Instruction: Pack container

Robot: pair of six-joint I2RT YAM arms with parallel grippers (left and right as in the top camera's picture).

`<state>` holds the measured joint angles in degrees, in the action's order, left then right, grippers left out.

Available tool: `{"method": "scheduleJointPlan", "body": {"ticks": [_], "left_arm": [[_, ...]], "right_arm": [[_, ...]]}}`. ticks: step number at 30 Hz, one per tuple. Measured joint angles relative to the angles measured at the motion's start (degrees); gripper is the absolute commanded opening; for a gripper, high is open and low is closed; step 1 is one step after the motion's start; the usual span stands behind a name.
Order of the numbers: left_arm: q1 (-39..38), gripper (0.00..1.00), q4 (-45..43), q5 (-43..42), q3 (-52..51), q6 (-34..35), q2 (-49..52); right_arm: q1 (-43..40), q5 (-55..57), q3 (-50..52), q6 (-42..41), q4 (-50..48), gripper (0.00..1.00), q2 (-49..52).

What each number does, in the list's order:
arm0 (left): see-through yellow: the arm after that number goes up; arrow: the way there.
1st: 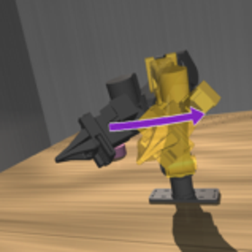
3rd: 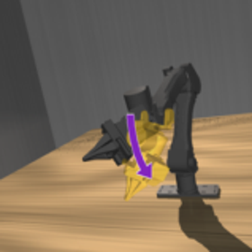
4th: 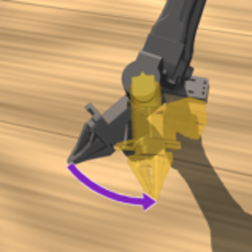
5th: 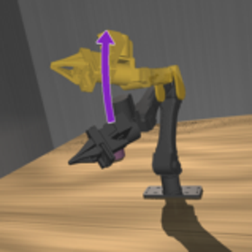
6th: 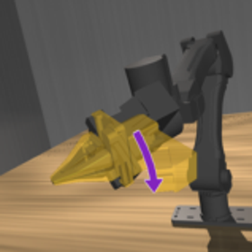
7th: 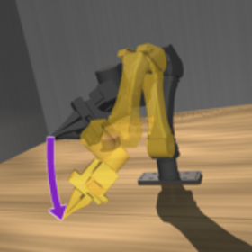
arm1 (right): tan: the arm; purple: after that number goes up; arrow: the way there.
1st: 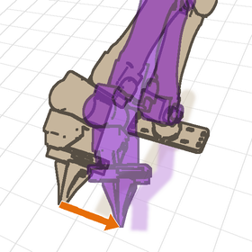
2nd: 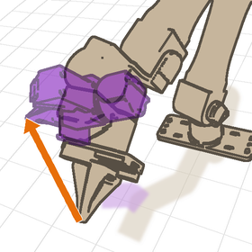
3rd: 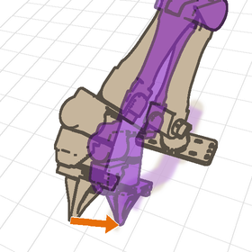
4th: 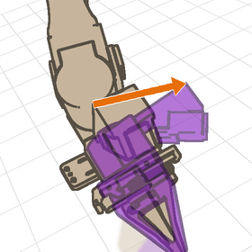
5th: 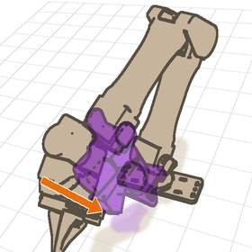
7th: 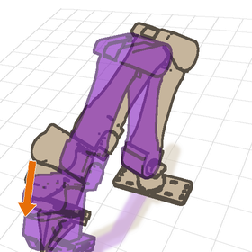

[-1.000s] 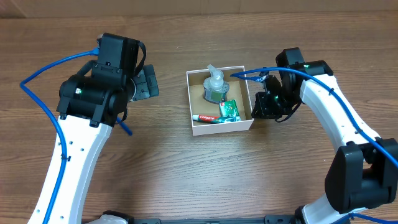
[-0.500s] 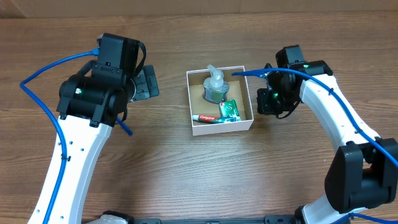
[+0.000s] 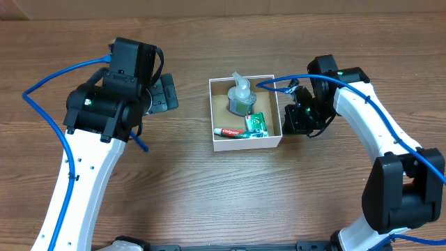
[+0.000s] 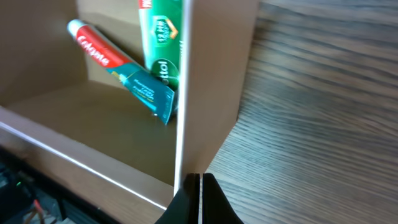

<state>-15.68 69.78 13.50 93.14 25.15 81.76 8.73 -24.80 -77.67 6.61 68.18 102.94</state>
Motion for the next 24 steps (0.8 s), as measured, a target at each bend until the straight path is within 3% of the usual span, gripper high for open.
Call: {"method": "scheduleJointPlan", "body": {"ticks": [8,11,15,18,19,20,21,24], "left_arm": [[0.00,1.00,0.33,0.00,0.00,0.02,0.00],[0.00,1.00,0.35,0.00,0.00,0.02,0.02],[0.00,1.00,0.98,0.00,0.00,0.02,0.00],[0.00,1.00,1.66,0.02,0.00,0.02,0.00],[0.00,1.00,2.01,0.02,0.00,0.02,0.00],[0.00,1.00,2.27,0.04,0.00,0.02,0.00],[0.00,1.00,2.40,0.09,0.00,0.07,0.00],[0.22,1.00,2.64,0.48,-0.22,2.36,0.00]], "right_arm": [[0.02,-2.47,0.00,1.81,0.11,0.06,0.00],[0.02,-2.21,0.00,2.21,-0.17,0.19,0.00],[-0.42,6.97,-0.02,-4.66,-1.97,0.23,0.00],[-2.71,15.08,-0.79,-11.30,-0.55,0.43,0.00],[-4.33,17.40,-1.81,-13.49,0.46,0.46,-0.13],[-5.70,18.53,-2.62,-14.40,0.81,0.75,-0.57],[-7.15,19.52,-3.50,-15.21,1.03,0.97,-1.36],[-11.89,21.44,-5.95,-16.94,0.68,1.00,-7.80]]}}
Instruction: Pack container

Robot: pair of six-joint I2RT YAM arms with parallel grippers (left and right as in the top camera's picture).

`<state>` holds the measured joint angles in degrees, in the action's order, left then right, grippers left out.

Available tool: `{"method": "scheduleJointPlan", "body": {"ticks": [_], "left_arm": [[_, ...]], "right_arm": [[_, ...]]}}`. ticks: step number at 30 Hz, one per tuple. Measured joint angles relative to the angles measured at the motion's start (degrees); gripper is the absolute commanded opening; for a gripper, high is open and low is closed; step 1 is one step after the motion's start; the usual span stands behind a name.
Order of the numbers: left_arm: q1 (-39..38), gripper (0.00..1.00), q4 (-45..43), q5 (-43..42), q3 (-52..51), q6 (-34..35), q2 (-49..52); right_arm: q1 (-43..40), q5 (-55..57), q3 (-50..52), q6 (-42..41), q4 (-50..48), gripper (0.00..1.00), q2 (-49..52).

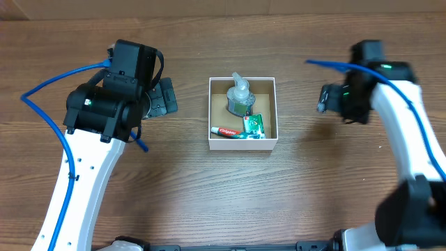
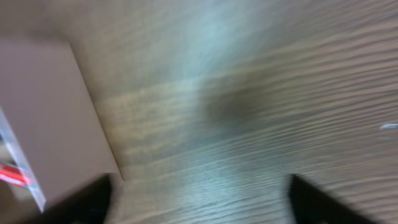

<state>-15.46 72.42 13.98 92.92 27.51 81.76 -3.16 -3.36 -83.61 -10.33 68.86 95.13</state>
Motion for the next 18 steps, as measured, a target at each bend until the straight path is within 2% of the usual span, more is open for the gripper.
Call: {"method": "scheduleJointPlan", "body": {"ticks": [4,6,12,18], "left_arm": [[3.08,1.00,-2.36,-0.04,-5.53,5.57,-0.07],[5.53,1.00,-7.28,-1.27,-12.59,8.57,0.48],[11.87,1.00,-16.44,-5.31,-25.70,10.34,7.28],[18.32,1.00,-22.18,-11.06,-27.23,9.94,18.25]], "right_arm": [[-3.26,-0.76,-1.81,-0.85,-0.59,1.00,-10.80],[-3.23,-2.14,-2.34,-1.01,-0.63,1.00,-13.53],[-3.23,-3.93,-2.29,-0.76,-0.35,1.00,-11.91],[-3.21,-4.17,-2.29,-0.55,-0.26,1.00,-11.87]]}}
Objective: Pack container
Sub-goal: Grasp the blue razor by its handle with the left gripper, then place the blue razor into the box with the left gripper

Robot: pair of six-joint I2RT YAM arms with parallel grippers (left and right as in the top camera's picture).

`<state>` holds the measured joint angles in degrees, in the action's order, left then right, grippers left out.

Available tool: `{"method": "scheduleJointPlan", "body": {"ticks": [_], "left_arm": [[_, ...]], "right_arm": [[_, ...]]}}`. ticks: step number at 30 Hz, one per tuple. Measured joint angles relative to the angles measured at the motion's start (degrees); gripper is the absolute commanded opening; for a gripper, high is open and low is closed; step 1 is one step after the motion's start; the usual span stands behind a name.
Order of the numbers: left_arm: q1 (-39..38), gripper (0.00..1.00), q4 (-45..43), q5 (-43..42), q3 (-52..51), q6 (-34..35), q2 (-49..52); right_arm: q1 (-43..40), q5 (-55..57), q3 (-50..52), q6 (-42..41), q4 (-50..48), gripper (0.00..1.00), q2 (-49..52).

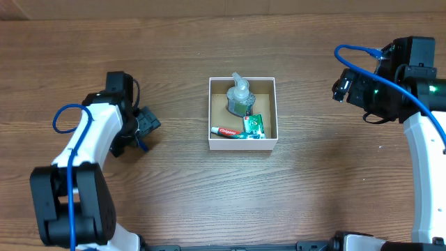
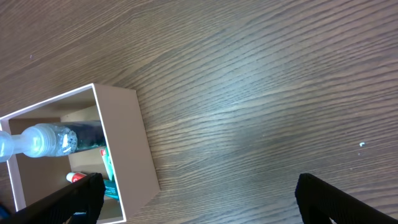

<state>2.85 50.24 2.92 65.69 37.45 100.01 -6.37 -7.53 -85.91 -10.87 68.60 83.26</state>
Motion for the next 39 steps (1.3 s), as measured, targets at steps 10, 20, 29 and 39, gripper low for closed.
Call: {"method": "scheduleJointPlan", "body": {"ticks": [10,20,29,39], "left_arm": [[2.89,1.00,-7.26,-4.94,-0.04,-4.76,7.32],[2.93,0.05,-6.71,-5.25,0.09,-6.43,8.17],[2.91,0.04,-5.49,-6.23,0.46,-6.58,8.28],[-9.66,0.04,0.98,-5.55,14.03,-12.22,-6.36]], "right_arm": [[-0.02,-0.15,0.00,0.00,0.63,1.00,0.98],[-0.02,-0.15,0.04,0.00,0.48,1.00,2.25],[-0.02,-0.15,0.04,0.00,0.50,1.00,2.25],[-0.02,-0.15,0.04,0.02,0.61,1.00,2.25]]}}
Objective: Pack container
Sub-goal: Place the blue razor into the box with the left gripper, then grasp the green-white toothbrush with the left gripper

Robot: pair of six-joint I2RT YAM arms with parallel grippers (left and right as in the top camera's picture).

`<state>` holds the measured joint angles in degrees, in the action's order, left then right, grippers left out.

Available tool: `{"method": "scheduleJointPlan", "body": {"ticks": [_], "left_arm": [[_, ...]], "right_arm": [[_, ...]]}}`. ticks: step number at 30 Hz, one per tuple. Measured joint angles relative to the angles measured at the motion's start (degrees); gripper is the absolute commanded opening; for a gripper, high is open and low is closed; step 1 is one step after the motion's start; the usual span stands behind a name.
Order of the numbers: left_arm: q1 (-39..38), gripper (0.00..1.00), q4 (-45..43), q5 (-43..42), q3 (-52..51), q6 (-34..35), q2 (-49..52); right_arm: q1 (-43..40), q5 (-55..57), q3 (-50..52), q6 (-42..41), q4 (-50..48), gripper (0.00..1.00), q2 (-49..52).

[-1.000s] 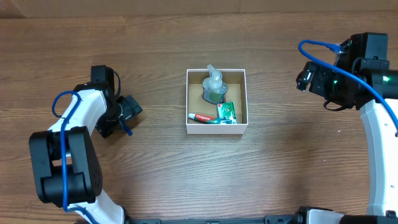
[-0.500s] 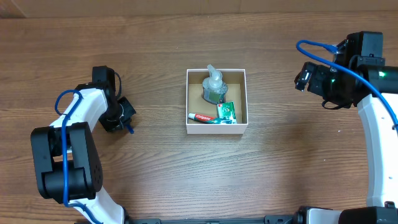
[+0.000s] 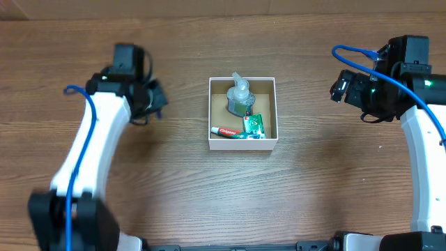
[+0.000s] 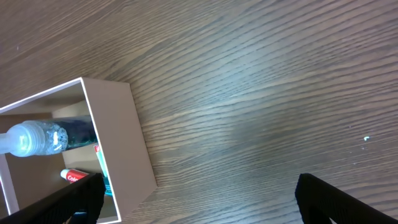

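Observation:
The white box [image 3: 272, 139] stands at the middle of the table. Inside it are a clear pump bottle [image 3: 240, 99], a red-and-white toothpaste tube [image 3: 227, 132] and a green packet [image 3: 254, 124]. My right gripper [image 3: 339, 88] hangs well to the right of the box, open and holding nothing. In the right wrist view its fingers [image 4: 68, 202] stand wide apart over bare wood, with the box's wall [image 4: 118, 140] and the bottle [image 4: 34, 138] at the left. My left gripper [image 3: 155, 97] is off to the left of the box; its jaws are too small to read.
Brown wooden table [image 3: 223, 195] all round the box. Blue cables loop from both arms. Nothing else lies on the wood in view.
My left arm has swung so that its gripper sits farther back and a little nearer the box than before. The right arm has barely shifted and stays open.
First my right gripper was shut on the box's right wall, the left arm hovering left of the box. Then the right gripper was open and away to the right, the box resting slightly further left. Later the left arm was drawn back; now it has shifted again.

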<state>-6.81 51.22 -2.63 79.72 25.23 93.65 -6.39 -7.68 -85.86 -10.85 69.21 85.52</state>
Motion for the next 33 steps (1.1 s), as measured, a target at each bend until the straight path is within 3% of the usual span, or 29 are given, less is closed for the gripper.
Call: {"method": "scheduleJointPlan", "body": {"ticks": [4,9,20,21,23,25,27,33], "left_arm": [[-14.08,0.04,-2.71,2.60,2.91,-8.28,-8.28],[-25.79,0.05,-3.72,4.59,2.91,-17.14,-4.44],[-28.09,0.05,-6.08,5.51,2.71,-22.53,8.39],[-28.09,0.10,-6.05,5.51,2.71,-22.67,8.44],[-28.09,0.31,-6.03,5.51,2.71,-22.75,8.44],[-28.09,0.62,-5.73,5.73,2.71,-23.37,8.44],[-28.09,0.64,-4.90,5.92,2.71,-23.80,8.44],[-28.09,0.60,-0.55,7.69,2.71,-22.99,8.44]], "right_arm": [[0.00,0.02,0.02,0.00,-0.17,1.00,0.00],[0.02,0.00,0.00,-0.02,-0.13,1.00,0.00],[0.00,0.00,0.02,-0.02,0.02,1.00,0.00],[0.00,-0.02,0.02,0.02,-0.07,1.00,0.00],[0.02,-0.02,0.00,0.00,-0.09,1.00,0.00],[0.00,0.00,0.02,-0.02,-0.17,1.00,0.00],[0.00,-0.02,0.02,0.00,-0.15,1.00,0.00],[0.00,-0.02,0.02,-0.02,-0.13,1.00,0.00]]}}
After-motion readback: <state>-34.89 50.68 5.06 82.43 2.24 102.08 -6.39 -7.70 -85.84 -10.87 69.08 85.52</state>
